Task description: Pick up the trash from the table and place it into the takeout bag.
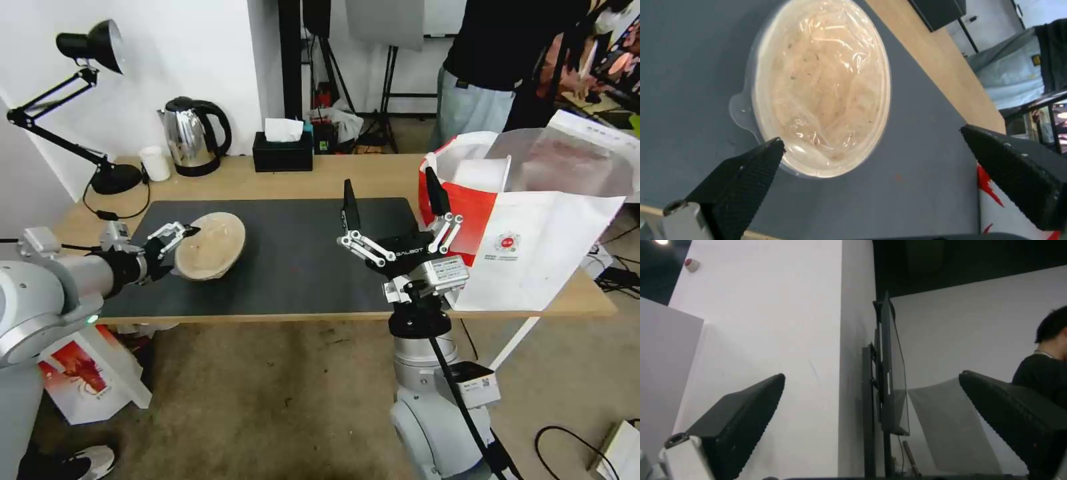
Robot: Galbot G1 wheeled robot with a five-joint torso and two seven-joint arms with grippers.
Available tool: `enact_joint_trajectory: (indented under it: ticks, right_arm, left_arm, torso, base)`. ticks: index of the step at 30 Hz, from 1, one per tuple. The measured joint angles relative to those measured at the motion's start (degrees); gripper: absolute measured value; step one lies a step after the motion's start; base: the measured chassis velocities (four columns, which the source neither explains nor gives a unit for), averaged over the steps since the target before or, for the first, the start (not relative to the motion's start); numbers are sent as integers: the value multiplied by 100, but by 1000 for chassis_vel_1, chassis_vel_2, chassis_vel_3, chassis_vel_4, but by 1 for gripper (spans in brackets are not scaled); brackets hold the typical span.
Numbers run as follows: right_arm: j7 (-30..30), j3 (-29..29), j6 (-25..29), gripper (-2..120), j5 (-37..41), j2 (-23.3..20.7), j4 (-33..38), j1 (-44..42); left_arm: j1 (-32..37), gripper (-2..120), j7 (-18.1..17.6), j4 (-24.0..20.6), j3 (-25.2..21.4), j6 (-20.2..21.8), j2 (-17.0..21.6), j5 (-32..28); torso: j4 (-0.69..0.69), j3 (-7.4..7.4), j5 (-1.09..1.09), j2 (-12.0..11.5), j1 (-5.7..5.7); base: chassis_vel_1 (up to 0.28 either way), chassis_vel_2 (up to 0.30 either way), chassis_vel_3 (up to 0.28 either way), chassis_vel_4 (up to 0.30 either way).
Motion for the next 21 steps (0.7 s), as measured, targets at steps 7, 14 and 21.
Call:
enact_joint_trajectory:
  ticks: [7,14,21]
  right_arm:
    - [3,65,-1,100,5,-17,7,-14]
    - [4,71,-4,100,7,-15,6,-16]
    - [4,68,-6,100,7,-14,-24,-12]
  left_arm:
    - [-88,100,17,122,182,51,-52,15]
    - [-119,100,33,208,251,59,-69,76]
    - [-145,100,48,268,310,65,-87,219]
  torso:
    - [0,0,0,0,0]
    - [0,0,0,0,0]
    - [0,0,0,0,0]
  base:
    - [0,0,0,0]
    - [0,0,0,0]
    - [0,0,0,0]
